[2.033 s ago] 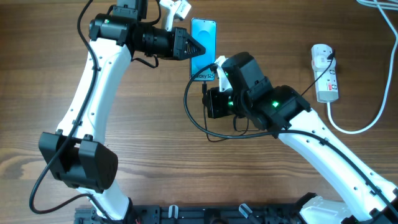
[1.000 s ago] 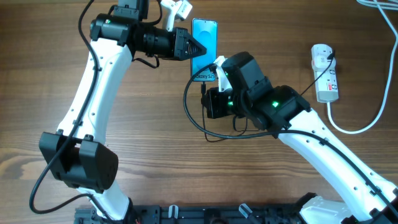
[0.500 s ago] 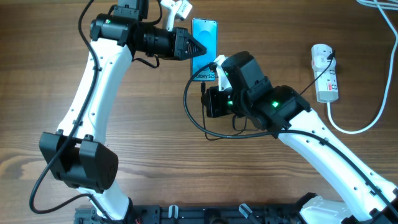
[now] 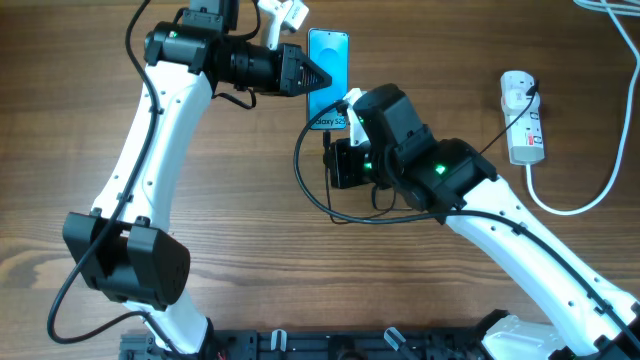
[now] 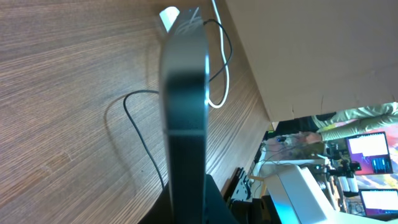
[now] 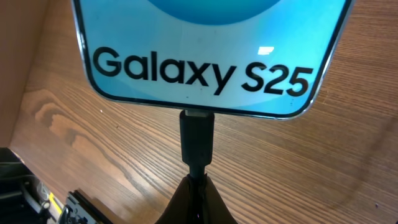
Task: Plug charger to phone and switch on socket
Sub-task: 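Push the plug up into the phone's port with the right gripper, then release the plug and lower the phone onto the table with the left gripper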
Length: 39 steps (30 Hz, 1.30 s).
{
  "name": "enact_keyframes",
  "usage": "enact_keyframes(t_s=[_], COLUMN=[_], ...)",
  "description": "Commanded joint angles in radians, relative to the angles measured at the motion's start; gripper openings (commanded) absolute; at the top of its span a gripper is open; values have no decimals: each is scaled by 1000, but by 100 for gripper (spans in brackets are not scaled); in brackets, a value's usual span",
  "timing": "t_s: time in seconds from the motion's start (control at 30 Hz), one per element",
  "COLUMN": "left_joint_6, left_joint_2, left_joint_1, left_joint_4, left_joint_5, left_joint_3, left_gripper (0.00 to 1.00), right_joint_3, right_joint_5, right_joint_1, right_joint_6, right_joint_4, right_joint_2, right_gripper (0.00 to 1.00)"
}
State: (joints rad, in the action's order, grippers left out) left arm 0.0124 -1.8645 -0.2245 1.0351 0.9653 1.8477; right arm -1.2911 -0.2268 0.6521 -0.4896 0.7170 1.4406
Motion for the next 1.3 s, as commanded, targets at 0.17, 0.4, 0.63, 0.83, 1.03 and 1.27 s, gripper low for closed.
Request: enact_keyframes(t_s=[0.17,0.4,0.63,0.83,1.03,1.27], left_joint_6=[2,2,2,3,3,3], left_joint_2=[9,9,9,9,5,-142], left_joint_1=[-10,-10,-9,-9,-9,-10], left_joint_4=[17,29,31,31,44,252], left_joint_5=[28,28,28,-25,-190,-298], left_joint_3=[2,2,2,2,2,2], left_gripper=[4,4,4,4,4,4], right_joint_3=[-60,-67,-67,-67,-67,-66], right_joint_5=[113,116,130,128,70,77], right_joint_1=[-8,-10,-10,-10,-10,-137], right_joint_6=[19,44,45,44,10,-113], right_joint_4=[-34,-69,-68,-11,72,257], right_joint_2=[-18,-18,-18,-18,-21,-21], right_gripper=[4,5,17,44,75,100])
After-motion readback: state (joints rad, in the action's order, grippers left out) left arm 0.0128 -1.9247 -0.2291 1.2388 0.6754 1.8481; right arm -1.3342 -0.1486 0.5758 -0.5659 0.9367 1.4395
